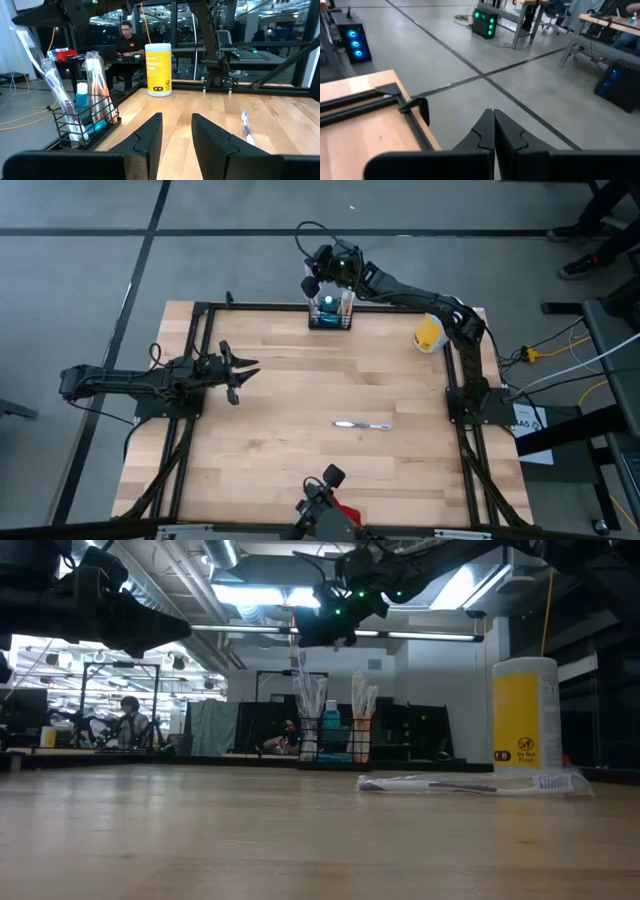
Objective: Pick & Place toothbrushing station
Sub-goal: Put the violet toothbrush into the black wire organizer bin
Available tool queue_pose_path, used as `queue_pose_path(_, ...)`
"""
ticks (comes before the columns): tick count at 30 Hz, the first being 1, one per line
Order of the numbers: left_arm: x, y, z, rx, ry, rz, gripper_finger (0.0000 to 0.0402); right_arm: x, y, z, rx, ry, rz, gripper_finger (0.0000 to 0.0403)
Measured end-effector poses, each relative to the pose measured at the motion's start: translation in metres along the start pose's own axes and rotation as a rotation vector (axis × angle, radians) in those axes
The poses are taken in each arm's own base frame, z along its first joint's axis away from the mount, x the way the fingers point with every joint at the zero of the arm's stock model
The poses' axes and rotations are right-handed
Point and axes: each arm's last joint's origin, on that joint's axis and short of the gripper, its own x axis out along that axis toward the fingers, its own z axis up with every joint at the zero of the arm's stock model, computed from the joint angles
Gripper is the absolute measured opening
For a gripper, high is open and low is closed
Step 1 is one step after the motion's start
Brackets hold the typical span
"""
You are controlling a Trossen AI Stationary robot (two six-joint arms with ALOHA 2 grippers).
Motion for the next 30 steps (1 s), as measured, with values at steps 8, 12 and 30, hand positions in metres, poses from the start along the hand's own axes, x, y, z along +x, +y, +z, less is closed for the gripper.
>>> queue_pose_path(8, 0.0, 0.0, 0.0, 0.0, 0.0, 0.0, 0.01, 0.0, 0.001, -0.003, 0.022, 0.028, 0.002, 0.0)
queue_pose_path(12, 0.0, 0.0, 0.0, 0.0, 0.0, 0.0, 0.01, -0.001, 0.006, -0.005, 0.016, 0.052, 0.014, 0.0)
queue_pose_path(30, 0.0, 0.0, 0.0, 0.0, 0.0, 0.0, 0.01, 0.0, 0.01, -0.024, 0.015, 0.218, 0.098, 0.0007)
